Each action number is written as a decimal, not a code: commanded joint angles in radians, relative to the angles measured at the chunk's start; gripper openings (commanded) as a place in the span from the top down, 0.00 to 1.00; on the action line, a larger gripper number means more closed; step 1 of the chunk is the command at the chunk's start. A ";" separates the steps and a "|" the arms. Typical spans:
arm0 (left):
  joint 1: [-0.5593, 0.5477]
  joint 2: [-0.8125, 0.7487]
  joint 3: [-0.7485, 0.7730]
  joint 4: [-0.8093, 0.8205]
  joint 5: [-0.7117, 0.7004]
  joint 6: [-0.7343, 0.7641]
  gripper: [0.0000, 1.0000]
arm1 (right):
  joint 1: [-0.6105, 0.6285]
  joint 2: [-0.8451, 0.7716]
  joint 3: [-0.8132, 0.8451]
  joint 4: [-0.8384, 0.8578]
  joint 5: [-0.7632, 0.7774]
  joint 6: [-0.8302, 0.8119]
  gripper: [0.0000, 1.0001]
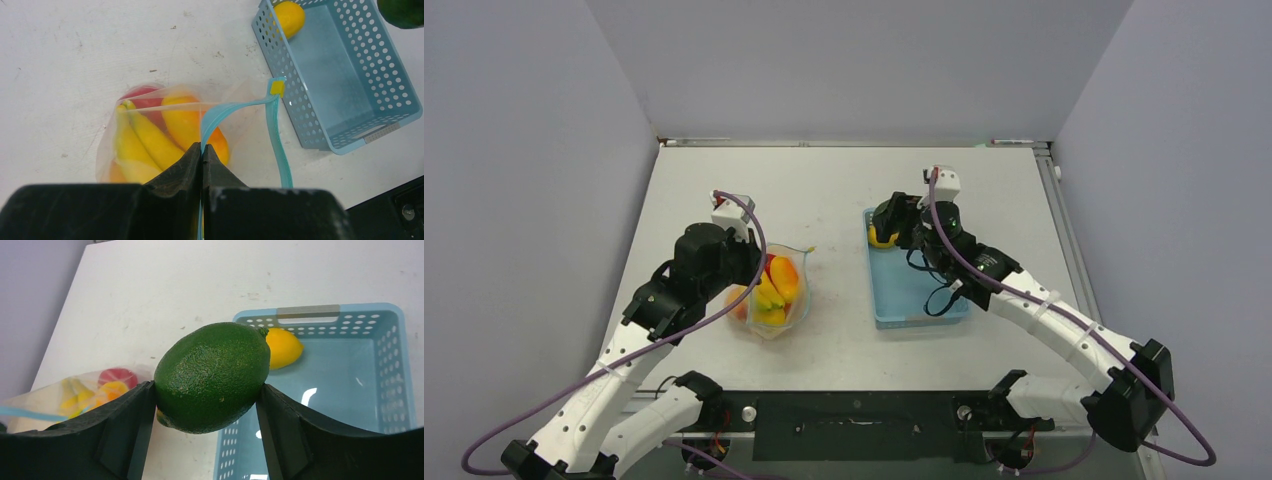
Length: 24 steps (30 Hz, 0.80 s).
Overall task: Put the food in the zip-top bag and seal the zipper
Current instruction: Pick up the fake fruit from the bin, then place the fake fruit in the zipper food storage bag.
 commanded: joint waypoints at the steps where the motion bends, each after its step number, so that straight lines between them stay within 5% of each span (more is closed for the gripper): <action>1: 0.005 -0.016 0.019 0.032 -0.013 0.010 1.00 | 0.058 -0.046 0.019 0.013 -0.132 -0.049 0.95; 24: 0.004 -0.007 0.020 0.030 -0.029 0.013 1.00 | 0.464 0.021 0.059 0.152 -0.154 -0.253 0.95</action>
